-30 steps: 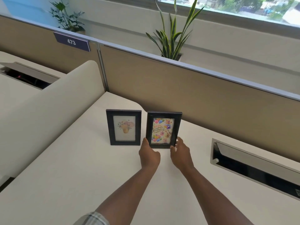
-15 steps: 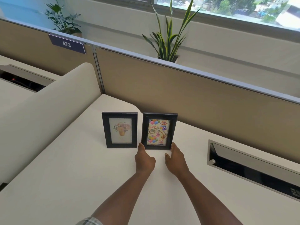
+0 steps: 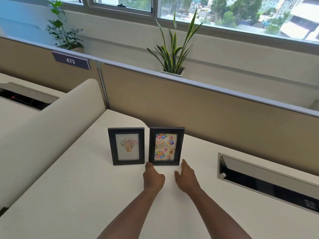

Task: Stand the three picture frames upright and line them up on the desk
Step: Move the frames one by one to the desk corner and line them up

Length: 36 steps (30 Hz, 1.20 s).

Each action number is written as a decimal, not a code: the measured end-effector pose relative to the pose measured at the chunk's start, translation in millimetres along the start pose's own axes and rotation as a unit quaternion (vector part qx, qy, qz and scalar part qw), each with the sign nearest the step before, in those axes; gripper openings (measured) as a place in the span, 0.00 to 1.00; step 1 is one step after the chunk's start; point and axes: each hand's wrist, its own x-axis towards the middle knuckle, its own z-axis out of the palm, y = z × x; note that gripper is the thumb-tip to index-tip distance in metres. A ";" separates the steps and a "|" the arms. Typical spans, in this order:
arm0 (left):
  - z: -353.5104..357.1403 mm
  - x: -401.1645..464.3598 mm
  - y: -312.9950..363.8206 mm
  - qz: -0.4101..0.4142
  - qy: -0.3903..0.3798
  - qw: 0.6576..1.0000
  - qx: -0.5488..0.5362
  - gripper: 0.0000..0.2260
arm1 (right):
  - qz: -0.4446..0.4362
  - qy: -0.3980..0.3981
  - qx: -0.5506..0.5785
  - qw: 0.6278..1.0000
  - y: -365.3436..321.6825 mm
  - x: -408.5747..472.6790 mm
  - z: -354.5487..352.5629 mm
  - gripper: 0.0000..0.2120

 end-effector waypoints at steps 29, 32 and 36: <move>193.8 -315.5 -16.3 0.240 -0.384 0.890 0.059 0.24 | 0.184 0.179 -0.049 0.965 274.4 -382.0 -129.2 0.09; 209.4 -327.9 -16.1 0.240 -0.367 0.898 0.045 0.20 | 0.233 0.240 0.000 0.943 294.0 -386.6 -144.2 0.11; 216.1 -337.7 -13.6 0.211 -0.345 0.914 0.019 0.18 | 0.206 0.258 0.045 0.943 303.4 -376.7 -156.0 0.18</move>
